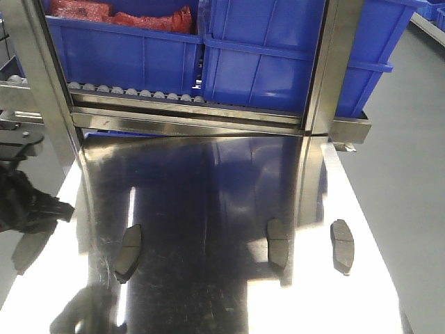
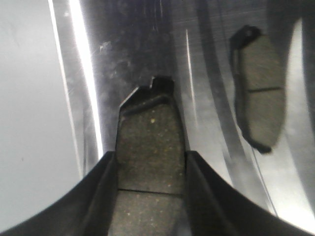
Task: Move and align brake pads A on conveyor
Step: 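Lift the grasped brake pad off the table with the left gripper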
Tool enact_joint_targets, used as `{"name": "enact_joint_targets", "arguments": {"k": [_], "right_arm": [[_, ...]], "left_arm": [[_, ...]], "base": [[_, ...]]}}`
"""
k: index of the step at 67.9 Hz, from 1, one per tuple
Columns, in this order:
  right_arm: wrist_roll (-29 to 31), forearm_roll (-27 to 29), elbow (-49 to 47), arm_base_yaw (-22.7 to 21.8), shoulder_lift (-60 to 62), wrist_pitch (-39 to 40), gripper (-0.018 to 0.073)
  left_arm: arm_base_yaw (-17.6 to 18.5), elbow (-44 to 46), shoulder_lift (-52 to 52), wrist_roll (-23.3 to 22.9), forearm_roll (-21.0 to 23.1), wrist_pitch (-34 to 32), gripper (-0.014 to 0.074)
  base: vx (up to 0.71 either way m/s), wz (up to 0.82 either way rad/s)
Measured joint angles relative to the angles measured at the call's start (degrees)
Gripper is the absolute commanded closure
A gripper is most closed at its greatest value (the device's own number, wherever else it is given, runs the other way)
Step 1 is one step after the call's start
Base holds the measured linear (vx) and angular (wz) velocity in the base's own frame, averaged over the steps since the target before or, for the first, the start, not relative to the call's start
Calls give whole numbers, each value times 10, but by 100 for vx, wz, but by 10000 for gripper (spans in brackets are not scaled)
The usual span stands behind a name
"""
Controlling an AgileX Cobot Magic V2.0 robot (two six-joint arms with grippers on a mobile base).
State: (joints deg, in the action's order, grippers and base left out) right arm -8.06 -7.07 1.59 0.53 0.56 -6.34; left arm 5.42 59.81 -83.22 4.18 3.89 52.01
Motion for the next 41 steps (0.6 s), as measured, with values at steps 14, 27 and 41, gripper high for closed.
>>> {"name": "enact_joint_targets", "arguments": {"k": [14,27,41], "right_arm": [[0,0,0,0,0,0,571],[0,0,0,0,0,0,571],[0,0,0,0,0,0,571]], "left_arm": [[0,-77,152,0,0,-1,603],[0,-164,329,0,0,-32,603],[0,-245,497,1,-1,-57,603]], "base": [[0,0],[0,0],[0,0]]}}
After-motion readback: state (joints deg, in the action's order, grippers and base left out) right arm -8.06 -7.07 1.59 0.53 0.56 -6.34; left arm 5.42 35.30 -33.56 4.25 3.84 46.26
